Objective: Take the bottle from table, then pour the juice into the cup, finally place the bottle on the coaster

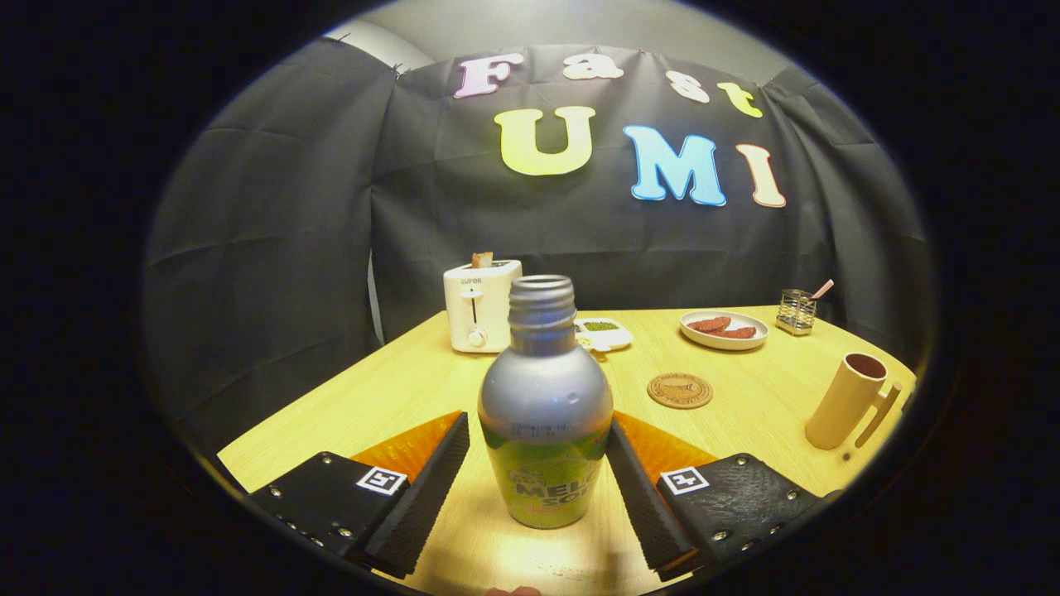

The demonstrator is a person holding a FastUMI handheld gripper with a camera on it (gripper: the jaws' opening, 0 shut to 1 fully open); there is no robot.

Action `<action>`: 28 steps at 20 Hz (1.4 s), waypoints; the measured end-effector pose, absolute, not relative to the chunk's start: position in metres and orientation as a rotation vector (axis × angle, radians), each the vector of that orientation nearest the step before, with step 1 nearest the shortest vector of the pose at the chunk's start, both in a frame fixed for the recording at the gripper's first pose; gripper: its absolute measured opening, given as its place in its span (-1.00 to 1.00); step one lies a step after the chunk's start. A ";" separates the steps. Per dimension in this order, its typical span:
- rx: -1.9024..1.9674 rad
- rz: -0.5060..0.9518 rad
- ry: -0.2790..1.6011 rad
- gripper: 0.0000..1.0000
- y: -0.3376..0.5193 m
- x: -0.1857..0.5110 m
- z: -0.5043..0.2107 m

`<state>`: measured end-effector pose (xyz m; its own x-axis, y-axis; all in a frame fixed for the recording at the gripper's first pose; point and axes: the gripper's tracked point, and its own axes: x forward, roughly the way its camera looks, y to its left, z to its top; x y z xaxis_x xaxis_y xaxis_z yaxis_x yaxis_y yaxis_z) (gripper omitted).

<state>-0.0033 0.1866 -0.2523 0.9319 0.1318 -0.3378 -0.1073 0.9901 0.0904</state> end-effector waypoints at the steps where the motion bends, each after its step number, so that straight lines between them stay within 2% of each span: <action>1: 0.069 0.116 0.358 0.93 0.186 -0.003 -0.256; 12: 0.057 0.085 0.427 0.92 0.183 -0.004 -0.281; 16: 0.057 0.082 0.431 0.66 0.183 -0.003 -0.283; 24: 0.145 0.066 0.478 0.52 0.181 0.005 -0.280; 28: 0.231 0.092 0.462 0.50 0.181 0.012 -0.250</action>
<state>0.0124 0.1807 -0.2504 0.8916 0.1402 -0.4307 -0.0357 0.9697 0.2417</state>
